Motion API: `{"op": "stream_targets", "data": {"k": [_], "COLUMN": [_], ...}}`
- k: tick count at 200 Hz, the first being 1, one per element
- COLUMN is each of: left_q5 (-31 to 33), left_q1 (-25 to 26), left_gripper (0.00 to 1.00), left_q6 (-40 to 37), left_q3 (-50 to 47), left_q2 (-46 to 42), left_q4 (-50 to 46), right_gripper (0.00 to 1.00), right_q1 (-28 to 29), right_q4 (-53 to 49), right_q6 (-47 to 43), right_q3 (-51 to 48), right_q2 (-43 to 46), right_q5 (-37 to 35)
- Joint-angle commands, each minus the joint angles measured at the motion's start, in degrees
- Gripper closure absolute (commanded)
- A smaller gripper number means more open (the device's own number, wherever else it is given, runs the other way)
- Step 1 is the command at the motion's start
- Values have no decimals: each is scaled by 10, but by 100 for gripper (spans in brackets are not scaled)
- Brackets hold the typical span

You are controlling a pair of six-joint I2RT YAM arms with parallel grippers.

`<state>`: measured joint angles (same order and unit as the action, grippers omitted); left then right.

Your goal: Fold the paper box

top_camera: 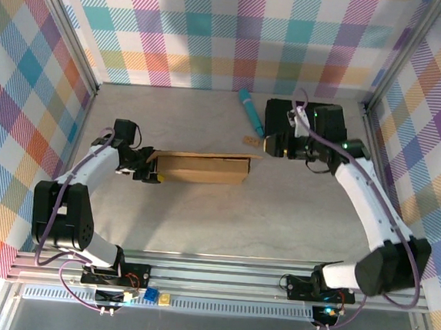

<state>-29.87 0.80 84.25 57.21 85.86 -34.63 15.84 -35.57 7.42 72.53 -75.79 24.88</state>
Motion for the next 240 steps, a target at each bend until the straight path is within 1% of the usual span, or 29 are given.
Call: {"op": "stream_targets", "data": {"k": [1,14,23,33,45,78,98,117,138,158,194,217,240], "left_q5": [29,31,33,35,37,39,40,39,38,39,38,37,36], "left_q1": [-8,-10,-11,-12,-14,-18,-19,-19,-19,-19,-20,-20,-20], "left_gripper": [63,63,63,63,63,63,63,64,64,64,65,65,65], "left_q6": [-20,-22,-24,-23,-24,-27,-28,-29,-31,-33,-35,-35,-34], "left_q3": [17,22,24,25,28,35,39,43,47,49,49,50,50], "left_q2": [18,25,29,34,39,50,55,60,63,66,70,73,76], "left_q4": [-39,-39,-40,-39,-39,-40,-40,-41,-41,-41,-40,-37,-35], "right_gripper": [28,22,18,17,17,17,22,23,24,28,38,41,49], "right_q1": [8,14,15,15,19,48,67,87,90,90,91,91,91], "right_q4": [103,91,79,45,18,88,97,105,124,131,149,161,162], "right_q6": [-86,-67,-32,21,72,171,196,208,224,229,240,245,248], "right_q3": [-44,-45,-42,-27,-19,-101,-111,-109,-108,-97,-81,-72,-63], "right_q2": [-5,-14,-25,-46,-61,-15,-28,-42,-52,-73,-105,-118,-128], "right_q5": [-21,-21,-14,-13,13,18,22,14,8,13,17,21,24]}}
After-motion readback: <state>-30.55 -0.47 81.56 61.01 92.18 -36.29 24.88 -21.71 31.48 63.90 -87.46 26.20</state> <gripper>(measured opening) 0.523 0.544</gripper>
